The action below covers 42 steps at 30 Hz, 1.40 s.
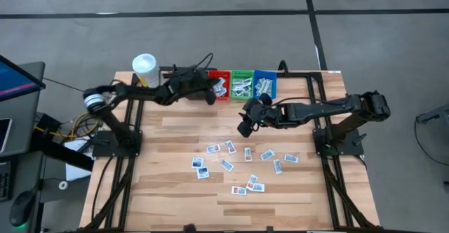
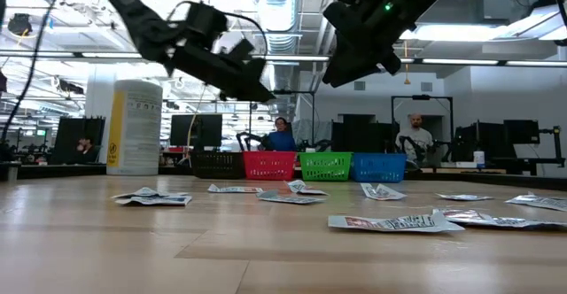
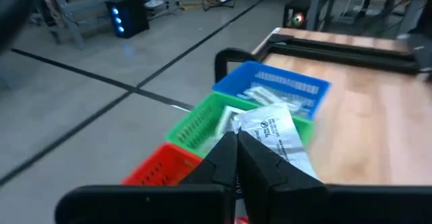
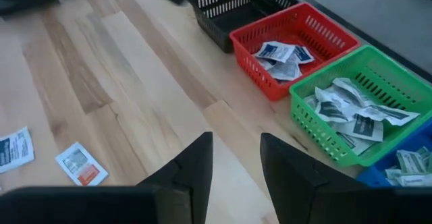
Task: Pick & Place First Aid Supplies
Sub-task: Put the bottom left alcohol pad into the red bin, then put the top alcohol pad into the red bin
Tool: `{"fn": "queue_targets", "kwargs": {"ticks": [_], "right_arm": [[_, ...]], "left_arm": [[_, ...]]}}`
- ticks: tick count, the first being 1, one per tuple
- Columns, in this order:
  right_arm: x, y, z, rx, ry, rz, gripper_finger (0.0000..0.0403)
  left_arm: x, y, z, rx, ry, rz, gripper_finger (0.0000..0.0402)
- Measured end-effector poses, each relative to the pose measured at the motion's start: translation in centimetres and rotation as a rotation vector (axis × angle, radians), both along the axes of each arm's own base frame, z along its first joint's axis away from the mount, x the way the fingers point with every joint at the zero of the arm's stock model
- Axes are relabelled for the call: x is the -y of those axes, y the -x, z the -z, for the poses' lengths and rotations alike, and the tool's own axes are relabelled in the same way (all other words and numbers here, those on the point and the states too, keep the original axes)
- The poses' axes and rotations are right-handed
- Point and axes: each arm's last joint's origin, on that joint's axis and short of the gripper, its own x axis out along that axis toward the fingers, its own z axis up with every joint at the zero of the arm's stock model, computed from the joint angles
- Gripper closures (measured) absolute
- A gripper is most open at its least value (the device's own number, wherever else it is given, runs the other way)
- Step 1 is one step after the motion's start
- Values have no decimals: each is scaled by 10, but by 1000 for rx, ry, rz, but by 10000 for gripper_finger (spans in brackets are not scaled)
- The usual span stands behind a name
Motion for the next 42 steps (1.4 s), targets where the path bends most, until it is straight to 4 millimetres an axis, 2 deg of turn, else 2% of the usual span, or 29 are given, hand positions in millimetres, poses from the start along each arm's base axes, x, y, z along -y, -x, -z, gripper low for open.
{"fn": "queue_targets", "kwargs": {"ticks": [4,7,11,16,24,36,42], "right_arm": [[1,2,2,-31,-1,3,285],[2,4,4,-53,-7,12,285],[2,7,7,-84,-30,35,285],[2,8,8,-98,-33,40,285],[5,8,8,-93,-35,54,285],[3,7,7,-56,-61,72,285],[-4,7,7,-48,-72,61,285]], "left_arm": [[-19,-18,10,-46,-35,-11,390],[-29,-24,19,-80,-38,-20,392],[-39,-21,29,-111,-19,-44,392],[-47,-16,31,-127,-8,-69,388],[-47,-16,31,-126,-9,-70,378],[-46,-16,31,-122,0,-70,317],[-44,-17,31,-131,6,-63,316]]}}
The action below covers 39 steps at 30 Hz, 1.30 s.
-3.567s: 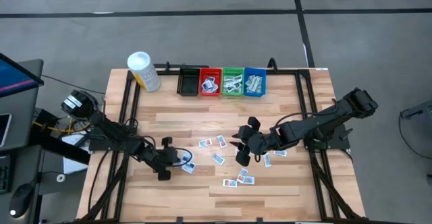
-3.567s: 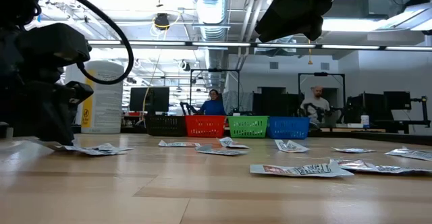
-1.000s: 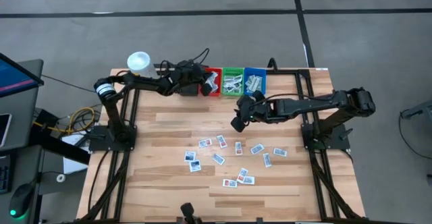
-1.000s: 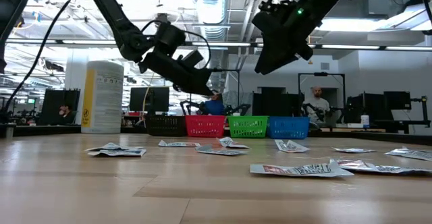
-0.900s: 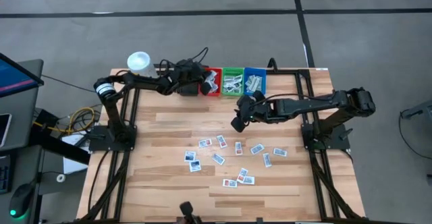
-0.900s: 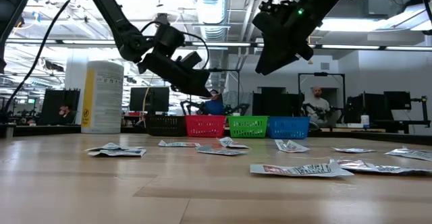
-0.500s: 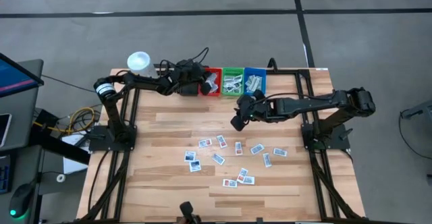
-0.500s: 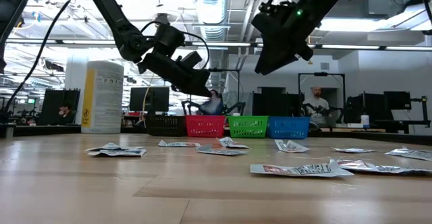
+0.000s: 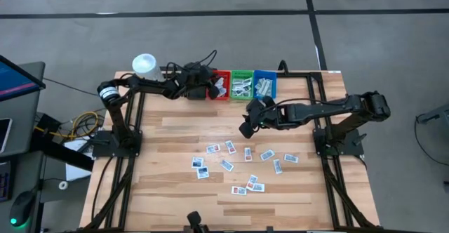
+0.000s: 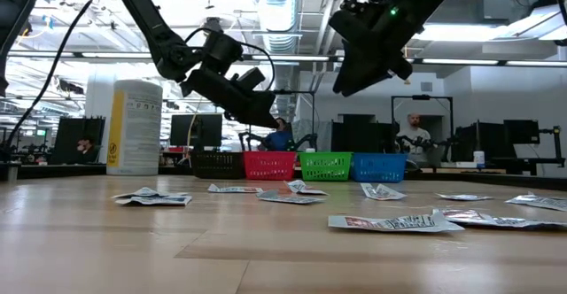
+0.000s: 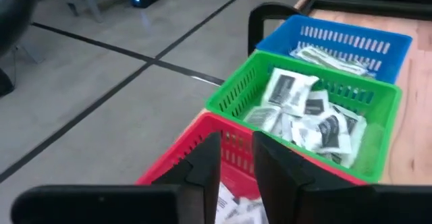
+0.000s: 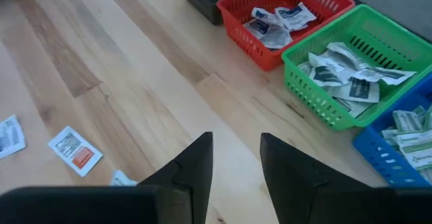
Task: Pick & Place First Aid Supplies
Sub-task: Put the top alcohol pad into the red bin
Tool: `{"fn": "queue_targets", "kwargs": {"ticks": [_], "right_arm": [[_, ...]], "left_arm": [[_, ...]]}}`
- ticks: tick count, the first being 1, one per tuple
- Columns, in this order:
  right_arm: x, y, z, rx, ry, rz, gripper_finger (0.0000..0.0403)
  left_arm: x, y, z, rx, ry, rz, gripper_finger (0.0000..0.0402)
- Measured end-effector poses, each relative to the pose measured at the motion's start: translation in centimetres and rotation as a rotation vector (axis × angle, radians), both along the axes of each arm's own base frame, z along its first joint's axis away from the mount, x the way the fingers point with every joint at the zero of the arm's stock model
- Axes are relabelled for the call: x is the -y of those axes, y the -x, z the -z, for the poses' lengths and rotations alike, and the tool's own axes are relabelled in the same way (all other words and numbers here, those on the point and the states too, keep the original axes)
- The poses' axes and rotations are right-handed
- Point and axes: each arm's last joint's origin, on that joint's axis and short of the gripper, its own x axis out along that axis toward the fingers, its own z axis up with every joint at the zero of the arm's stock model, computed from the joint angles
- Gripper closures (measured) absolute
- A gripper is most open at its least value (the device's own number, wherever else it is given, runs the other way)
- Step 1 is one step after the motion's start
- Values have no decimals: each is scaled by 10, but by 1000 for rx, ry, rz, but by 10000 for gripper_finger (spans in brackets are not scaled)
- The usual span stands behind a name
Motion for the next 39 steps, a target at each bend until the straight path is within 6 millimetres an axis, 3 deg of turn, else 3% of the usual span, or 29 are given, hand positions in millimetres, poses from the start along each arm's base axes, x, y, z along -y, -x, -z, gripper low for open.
{"fn": "queue_targets", "kwargs": {"ticks": [14,21,26,39], "right_arm": [[-24,0,0,25,-26,-41,285],[-41,1,-1,39,-29,-75,285],[-60,4,-1,50,-30,-123,285],[-114,16,-5,139,3,-204,285]], "left_arm": [[32,2,-34,-20,12,72,317],[59,17,-39,-29,67,104,317],[90,39,-40,22,156,121,317],[198,94,-29,67,210,402,317]]}}
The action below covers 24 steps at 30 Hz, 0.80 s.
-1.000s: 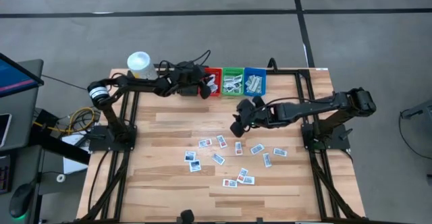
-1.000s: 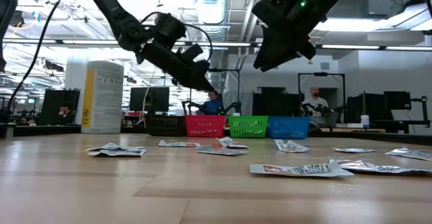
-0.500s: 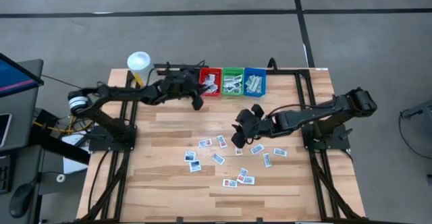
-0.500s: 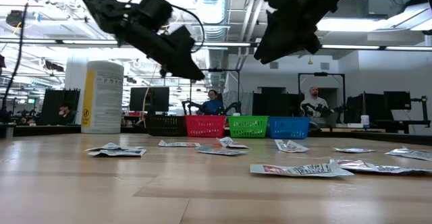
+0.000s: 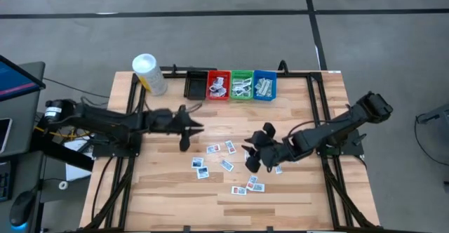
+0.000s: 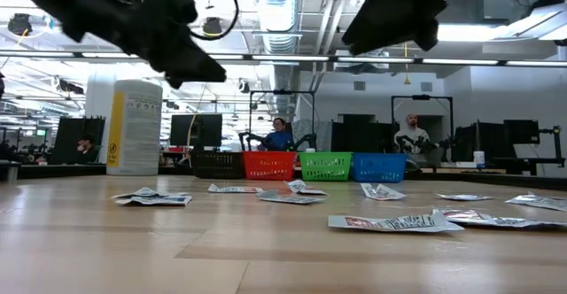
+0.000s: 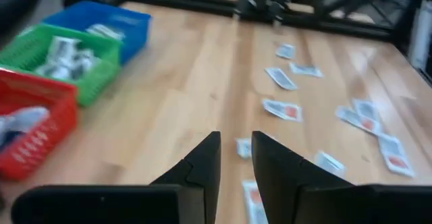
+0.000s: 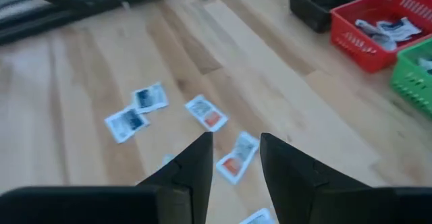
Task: Pick & Place First Aid Supplies
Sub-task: Put the top alcohol pad into the red bin
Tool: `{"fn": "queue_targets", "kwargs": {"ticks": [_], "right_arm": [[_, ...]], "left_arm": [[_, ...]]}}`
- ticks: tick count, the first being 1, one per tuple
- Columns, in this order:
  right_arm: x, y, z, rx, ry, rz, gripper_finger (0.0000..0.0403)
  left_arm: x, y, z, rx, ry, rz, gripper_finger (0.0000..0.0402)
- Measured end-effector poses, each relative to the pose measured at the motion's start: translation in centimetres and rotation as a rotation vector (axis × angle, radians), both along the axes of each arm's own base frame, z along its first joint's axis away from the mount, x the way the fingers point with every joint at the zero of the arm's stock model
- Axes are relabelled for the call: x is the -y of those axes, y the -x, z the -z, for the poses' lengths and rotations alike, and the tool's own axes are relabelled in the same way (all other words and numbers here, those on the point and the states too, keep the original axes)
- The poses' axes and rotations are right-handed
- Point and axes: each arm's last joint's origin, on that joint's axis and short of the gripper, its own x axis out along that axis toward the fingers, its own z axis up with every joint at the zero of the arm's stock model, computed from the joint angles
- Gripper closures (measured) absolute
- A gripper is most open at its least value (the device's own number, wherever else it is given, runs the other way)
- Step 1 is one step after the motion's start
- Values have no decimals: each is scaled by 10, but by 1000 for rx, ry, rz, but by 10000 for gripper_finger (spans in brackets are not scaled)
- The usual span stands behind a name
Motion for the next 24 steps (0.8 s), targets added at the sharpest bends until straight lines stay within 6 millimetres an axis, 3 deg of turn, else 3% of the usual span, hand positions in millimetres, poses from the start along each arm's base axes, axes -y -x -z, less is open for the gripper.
{"fn": "queue_targets", "kwargs": {"ticks": [8,24], "right_arm": [[-25,10,-1,36,-34,-34,285],[-36,14,-5,96,2,-30,285]], "left_arm": [[42,11,16,-58,-25,58,317],[96,34,29,-196,94,229,317]]}}
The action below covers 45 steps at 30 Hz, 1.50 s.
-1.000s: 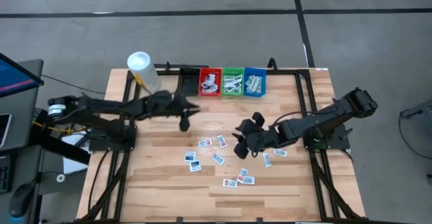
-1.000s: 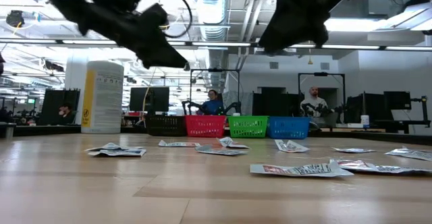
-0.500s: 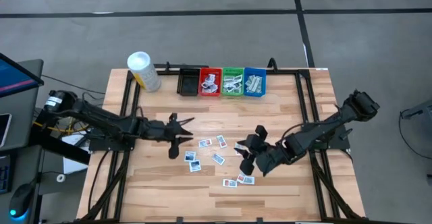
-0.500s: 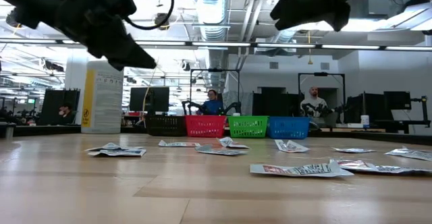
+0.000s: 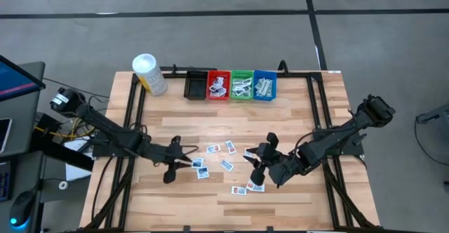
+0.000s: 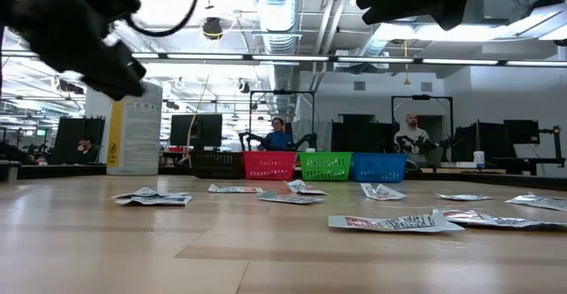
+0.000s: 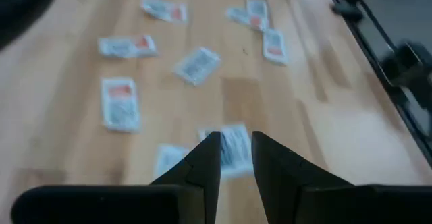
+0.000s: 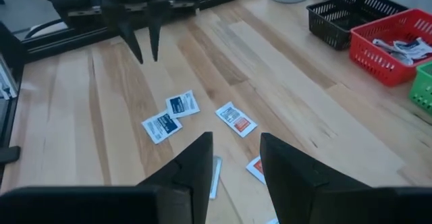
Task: Pick & Place First Aid Supplies
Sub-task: Put the top alcohol pad into the red bin
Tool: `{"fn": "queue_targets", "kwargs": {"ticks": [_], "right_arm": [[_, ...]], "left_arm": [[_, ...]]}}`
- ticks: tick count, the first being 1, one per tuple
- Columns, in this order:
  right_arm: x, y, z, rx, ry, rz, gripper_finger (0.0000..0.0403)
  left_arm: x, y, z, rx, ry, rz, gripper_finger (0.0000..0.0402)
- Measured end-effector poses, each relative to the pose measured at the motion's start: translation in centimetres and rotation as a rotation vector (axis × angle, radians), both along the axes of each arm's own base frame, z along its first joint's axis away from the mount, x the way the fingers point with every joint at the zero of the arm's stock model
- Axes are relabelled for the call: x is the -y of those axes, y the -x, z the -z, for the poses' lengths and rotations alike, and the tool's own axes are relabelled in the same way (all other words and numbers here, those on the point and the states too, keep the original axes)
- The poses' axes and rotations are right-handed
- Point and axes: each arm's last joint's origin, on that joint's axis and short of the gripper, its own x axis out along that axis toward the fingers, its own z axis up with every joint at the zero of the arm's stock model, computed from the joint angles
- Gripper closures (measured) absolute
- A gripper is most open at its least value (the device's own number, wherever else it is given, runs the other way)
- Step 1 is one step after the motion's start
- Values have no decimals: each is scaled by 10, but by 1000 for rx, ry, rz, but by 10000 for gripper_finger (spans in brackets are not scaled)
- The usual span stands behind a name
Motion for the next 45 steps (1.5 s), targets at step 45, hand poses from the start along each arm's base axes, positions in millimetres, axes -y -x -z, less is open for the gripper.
{"fn": "queue_targets", "kwargs": {"ticks": [45], "right_arm": [[-17,9,0,1,-2,-65,285]], "left_arm": [[33,28,9,-175,148,124,317]]}}
